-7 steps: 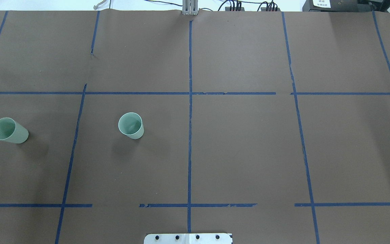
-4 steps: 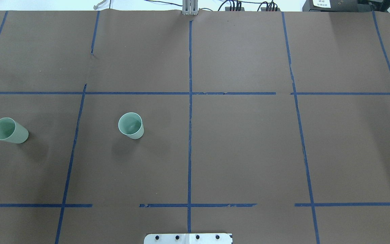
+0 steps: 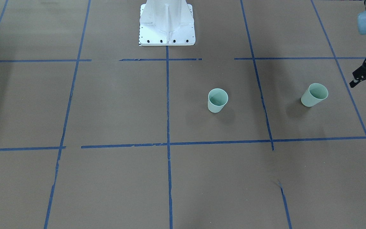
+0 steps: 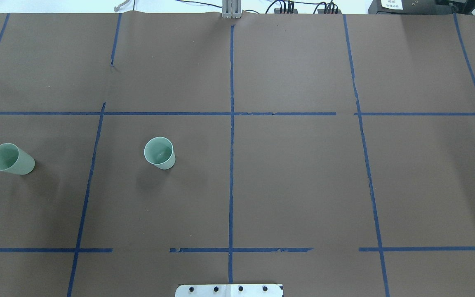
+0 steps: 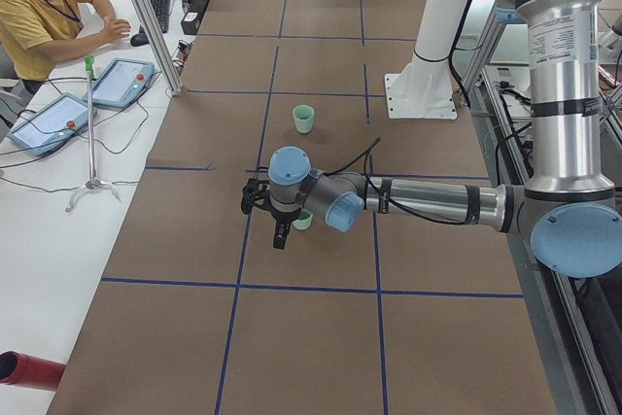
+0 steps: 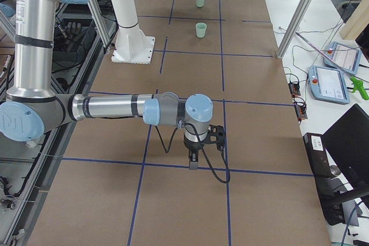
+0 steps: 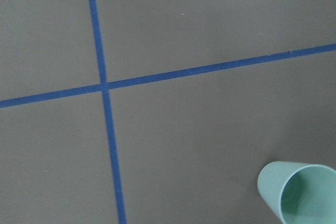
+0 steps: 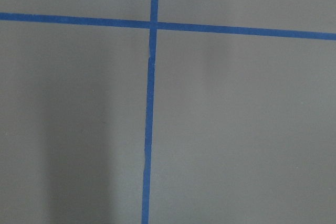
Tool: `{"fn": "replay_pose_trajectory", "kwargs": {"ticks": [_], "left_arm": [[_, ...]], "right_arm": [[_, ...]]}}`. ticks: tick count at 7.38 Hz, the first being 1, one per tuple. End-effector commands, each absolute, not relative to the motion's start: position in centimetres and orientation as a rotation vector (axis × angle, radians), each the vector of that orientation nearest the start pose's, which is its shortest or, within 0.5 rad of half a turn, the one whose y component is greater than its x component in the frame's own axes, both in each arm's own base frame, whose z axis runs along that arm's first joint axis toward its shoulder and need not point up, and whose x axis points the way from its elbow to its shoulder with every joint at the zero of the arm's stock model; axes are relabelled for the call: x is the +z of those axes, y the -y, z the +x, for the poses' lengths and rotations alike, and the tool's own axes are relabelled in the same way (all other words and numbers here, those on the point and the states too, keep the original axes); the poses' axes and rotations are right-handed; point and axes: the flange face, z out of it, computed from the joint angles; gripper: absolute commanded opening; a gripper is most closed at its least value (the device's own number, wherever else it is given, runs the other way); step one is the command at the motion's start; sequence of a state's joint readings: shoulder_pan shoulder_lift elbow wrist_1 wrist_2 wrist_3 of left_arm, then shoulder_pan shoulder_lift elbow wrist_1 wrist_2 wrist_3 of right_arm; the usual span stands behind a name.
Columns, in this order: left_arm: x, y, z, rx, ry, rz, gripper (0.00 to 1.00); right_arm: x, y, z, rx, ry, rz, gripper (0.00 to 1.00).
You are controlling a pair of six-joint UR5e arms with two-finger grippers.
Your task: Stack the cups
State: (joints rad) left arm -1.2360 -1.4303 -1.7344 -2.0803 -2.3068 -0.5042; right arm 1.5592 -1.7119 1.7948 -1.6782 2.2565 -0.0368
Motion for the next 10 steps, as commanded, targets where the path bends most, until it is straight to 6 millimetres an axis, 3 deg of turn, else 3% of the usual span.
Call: {"fn": "replay_pose_trajectory", "kwargs": {"ticks": [1, 2, 4, 5, 6, 7, 10], "left_arm": [[58.5, 44.3, 13.9, -0.027, -0.876, 0.140, 0.99], [58.6, 43.9, 15.7, -0.040, -0.857, 0.123, 0.98], [59.4, 43.5, 17.0, -0.023, -0.842, 0.106, 0.85], [59.8, 43.3, 17.3, -0.017, -0.838, 0.096, 0.60], [59.5, 43.3, 17.4, -0.019, -0.849, 0.089, 0.08], [59.6, 43.2, 17.4, -0.018, -0.849, 0.084, 0.00], [58.2, 43.4, 16.9, -0.022, -0.858, 0.108, 0.00]], "right_arm": [[63.0, 43.0, 6.6, -0.037, 0.686, -0.015, 1.00], [63.0, 43.0, 6.6, -0.037, 0.686, -0.015, 1.00], [63.0, 43.0, 6.5, -0.039, 0.686, -0.015, 1.00], [63.0, 43.0, 6.5, -0.039, 0.686, -0.015, 1.00], [63.0, 43.0, 6.5, -0.039, 0.686, -0.015, 1.00], [63.0, 43.0, 6.6, -0.037, 0.686, -0.015, 1.00], [63.0, 43.0, 6.6, -0.037, 0.686, -0.015, 1.00]]}}
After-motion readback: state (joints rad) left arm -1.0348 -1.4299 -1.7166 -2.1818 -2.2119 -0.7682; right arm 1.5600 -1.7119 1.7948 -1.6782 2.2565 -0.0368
